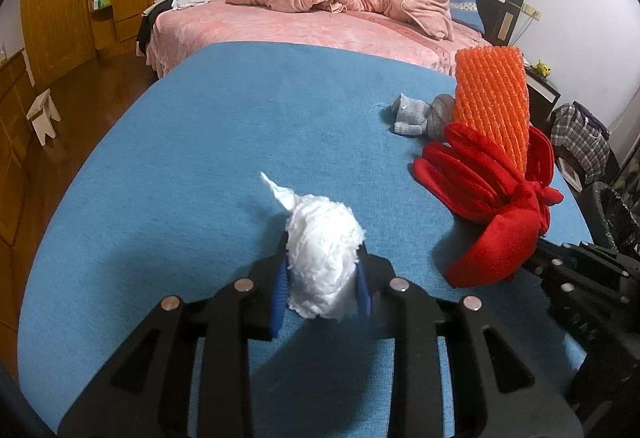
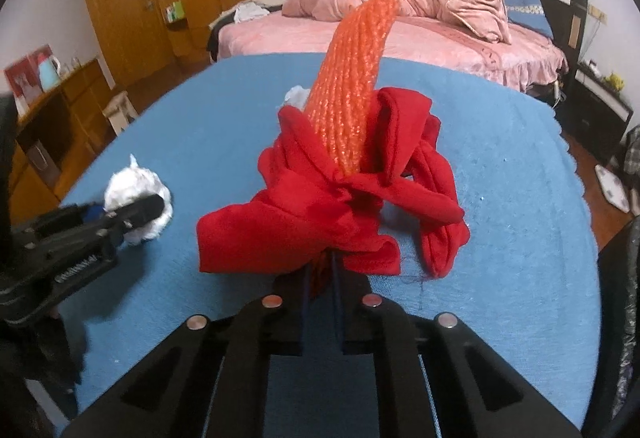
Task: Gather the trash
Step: 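Grasp the red cloth with the right tool while the left tool holds the tissue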
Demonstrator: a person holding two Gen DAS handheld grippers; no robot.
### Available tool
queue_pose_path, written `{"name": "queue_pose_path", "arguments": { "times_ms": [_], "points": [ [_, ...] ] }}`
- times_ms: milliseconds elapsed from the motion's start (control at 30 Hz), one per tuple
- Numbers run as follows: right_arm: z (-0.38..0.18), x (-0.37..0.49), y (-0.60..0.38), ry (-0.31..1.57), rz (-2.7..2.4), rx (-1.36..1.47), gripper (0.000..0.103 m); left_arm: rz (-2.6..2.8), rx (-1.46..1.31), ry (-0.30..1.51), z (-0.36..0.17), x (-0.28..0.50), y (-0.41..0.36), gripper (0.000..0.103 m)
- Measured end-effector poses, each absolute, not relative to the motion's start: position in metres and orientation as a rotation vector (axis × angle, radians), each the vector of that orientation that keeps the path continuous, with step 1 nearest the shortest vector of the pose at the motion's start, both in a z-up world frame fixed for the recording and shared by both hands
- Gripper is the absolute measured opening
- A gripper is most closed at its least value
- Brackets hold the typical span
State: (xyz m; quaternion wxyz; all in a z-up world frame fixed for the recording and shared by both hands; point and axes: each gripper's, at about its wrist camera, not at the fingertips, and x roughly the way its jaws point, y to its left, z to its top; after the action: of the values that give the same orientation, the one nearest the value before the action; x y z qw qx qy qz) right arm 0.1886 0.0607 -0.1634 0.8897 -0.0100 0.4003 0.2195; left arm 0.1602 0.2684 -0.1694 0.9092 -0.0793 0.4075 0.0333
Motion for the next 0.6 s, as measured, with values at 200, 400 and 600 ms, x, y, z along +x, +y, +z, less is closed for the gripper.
{"name": "queue_pose_path", "arguments": {
  "times_ms": [200, 400, 600],
  "points": [
    [-0.153, 0.177, 0.046, 0.806, 0.457, 0.004, 0.009, 0.066, -0.169, 0.839, -0.170, 0.161, 0.269, 0.028],
    [-0.159, 0.174, 0.040, 0.829, 0.461, -0.025, 0.012, 0.062, -0.177, 0.840, -0.170, 0.161, 0.269, 0.028],
    [-0.149, 0.171, 0.041, 0.774, 0.477, -0.029, 0.044, 0.061, -0.181, 0.840, -0.171, 0.161, 0.270, 0.029]
  ]
}}
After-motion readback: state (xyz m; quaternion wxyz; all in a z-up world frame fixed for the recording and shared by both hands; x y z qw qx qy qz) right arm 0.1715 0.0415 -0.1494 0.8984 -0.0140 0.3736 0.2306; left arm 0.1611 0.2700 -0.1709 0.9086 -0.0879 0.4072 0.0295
